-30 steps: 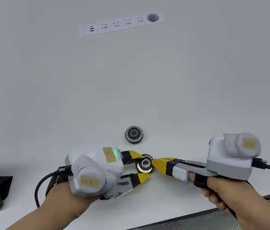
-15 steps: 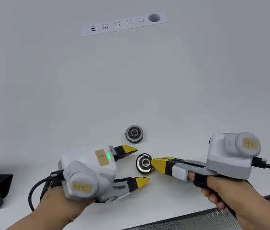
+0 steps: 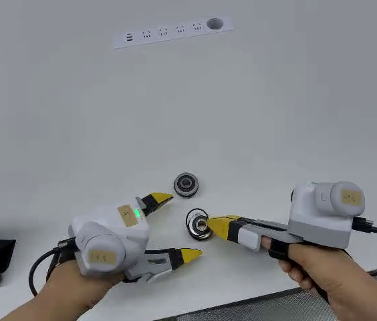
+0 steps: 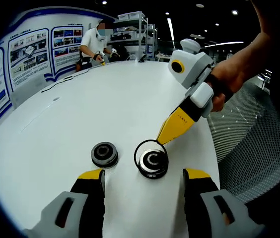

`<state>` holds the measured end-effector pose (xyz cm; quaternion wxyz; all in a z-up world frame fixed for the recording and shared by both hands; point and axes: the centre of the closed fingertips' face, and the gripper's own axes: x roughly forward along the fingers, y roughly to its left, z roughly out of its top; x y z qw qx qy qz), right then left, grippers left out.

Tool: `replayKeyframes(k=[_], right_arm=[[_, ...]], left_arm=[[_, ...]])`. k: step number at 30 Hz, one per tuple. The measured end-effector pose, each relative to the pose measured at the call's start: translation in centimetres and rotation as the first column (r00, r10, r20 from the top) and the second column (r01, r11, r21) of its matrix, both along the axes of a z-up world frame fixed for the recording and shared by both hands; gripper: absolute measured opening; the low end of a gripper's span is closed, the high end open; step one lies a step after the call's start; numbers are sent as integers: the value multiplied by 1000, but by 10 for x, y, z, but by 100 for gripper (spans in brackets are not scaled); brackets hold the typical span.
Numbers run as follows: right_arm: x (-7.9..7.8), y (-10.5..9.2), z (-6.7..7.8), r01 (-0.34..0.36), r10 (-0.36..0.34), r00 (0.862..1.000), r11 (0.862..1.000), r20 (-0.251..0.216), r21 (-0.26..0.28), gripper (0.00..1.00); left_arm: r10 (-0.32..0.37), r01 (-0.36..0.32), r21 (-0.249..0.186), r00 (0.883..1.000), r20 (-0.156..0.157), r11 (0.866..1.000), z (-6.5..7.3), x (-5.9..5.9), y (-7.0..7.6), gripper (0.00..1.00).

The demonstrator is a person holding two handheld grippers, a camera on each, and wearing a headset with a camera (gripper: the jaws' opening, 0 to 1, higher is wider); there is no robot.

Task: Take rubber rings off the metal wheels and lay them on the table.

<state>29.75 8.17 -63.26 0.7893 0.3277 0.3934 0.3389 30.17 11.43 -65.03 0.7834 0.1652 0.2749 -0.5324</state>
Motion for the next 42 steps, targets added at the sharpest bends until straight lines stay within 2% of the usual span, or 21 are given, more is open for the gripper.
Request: replayKeyframes(k=[6,12,18,24,27,36,42], right_arm=[[2,-6,8,21,-21,1000,1000,13,13,2],[7,-23,14,73,-73,997,997,19,24,2],[13,-48,9,148,-148,989,989,9,12,2],[22,-75,-2,229,-229,973,973,-11,-24,2],[24,-82,-5,238,-238,971,970,-12,-45,2],[24,-85,-19,211,-215,976,969,-19,-125,2],[25,-86,-27,192,-195,981,963,3,-191,2]], left_arm=[[31,-31,-3,999,4,1000,0,3,5,75],[50,-50,-6,999,3,999,0,4,8,77],[61,-61,-10,998,-5,998,-1,3,11,76],[67,-67,-12,998,-9,998,0,2,12,75],[68,-68,-10,998,-10,998,-1,2,13,74],[69,-69,-13,998,-14,998,0,3,12,73],[67,-67,-8,998,-13,998,0,2,13,72]])
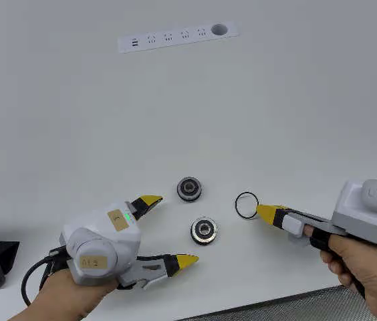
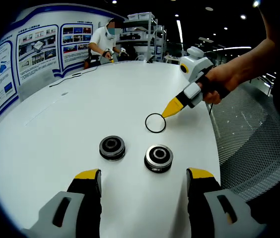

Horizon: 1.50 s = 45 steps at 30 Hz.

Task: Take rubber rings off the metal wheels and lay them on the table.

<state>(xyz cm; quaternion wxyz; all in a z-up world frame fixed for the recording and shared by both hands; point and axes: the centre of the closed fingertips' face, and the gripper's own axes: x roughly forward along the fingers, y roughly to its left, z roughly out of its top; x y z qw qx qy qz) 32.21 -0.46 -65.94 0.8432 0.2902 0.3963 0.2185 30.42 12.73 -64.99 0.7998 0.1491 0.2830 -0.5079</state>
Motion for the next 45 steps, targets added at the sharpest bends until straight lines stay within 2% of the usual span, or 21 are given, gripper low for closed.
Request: replayKeyframes(k=[17,29,45], right_arm=[[0,-9,-4,-14,16,999,996,27,-88,17],[-5,13,4,-54,56,998,998,43,-40,18],[-13,45,9,-126,125,991,992,45,21,19]], left_arm=[[0,0,-3,1000,-8,1000,1,-1,-1,69],[-2,2,-18,1000,-11,1000,3,-1,-5,62],[-56,56,-35,998,-24,998,7,-6,-23,46]])
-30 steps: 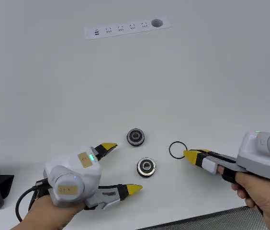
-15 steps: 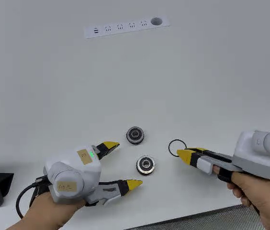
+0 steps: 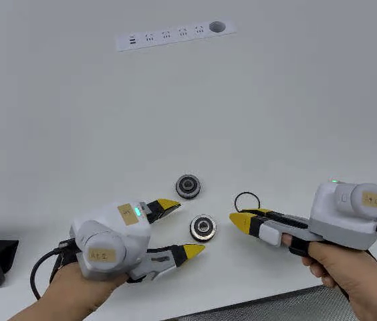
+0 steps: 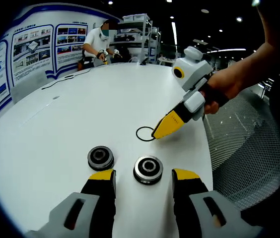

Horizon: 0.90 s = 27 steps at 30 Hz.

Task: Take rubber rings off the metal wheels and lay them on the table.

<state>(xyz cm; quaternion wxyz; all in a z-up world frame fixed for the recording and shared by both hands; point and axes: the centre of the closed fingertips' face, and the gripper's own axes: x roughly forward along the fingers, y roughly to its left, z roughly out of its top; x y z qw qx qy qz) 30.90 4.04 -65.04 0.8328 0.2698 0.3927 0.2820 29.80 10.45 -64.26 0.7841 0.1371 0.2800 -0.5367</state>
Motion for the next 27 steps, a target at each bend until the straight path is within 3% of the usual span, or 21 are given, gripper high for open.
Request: replayKeyframes(k=[17,27], right_arm=[[-5,12,-2,-24,24,1000,999,-11,24,19],[-6,12,-3,-20,21,1000,999,-16,31,20]], left_arm=[[-51,51,12,999,-3,999,-2,-2,-14,25],[-74,74,42,997,-6,996,-8,-4,-18,21]])
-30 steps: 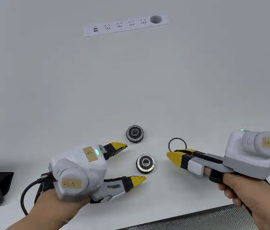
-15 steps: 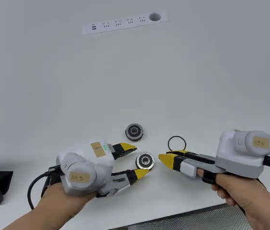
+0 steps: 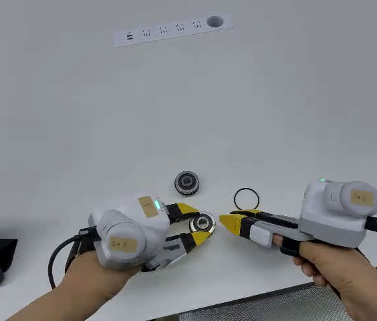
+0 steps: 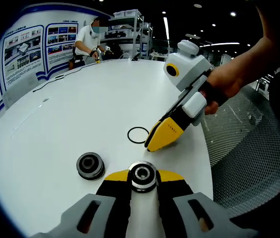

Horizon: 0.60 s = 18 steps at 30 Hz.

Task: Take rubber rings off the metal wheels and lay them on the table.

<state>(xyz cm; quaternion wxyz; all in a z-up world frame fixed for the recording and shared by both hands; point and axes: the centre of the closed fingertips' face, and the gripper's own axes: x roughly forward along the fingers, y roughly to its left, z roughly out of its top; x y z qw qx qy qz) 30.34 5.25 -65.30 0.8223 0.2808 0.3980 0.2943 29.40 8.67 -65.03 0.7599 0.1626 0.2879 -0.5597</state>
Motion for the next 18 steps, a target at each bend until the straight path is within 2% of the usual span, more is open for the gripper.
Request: replayKeyframes(k=[10,11,13,18], right_arm=[[0,5,0,-7,8,1000,1000,-10,23,20],[0,6,-1,-10,10,1000,1000,-11,24,20],[-1,8,-2,-17,18,1000,1000,-17,25,20],[-1,12,-3,-26,27,999,999,-24,33,20]], left_arm=[[-16,16,26,1000,16,1000,-4,3,-2,15],[-20,19,29,1000,10,999,-4,2,-3,14],[-27,27,35,999,23,999,-5,2,-2,14],[-30,29,34,999,25,999,-4,2,-2,14]])
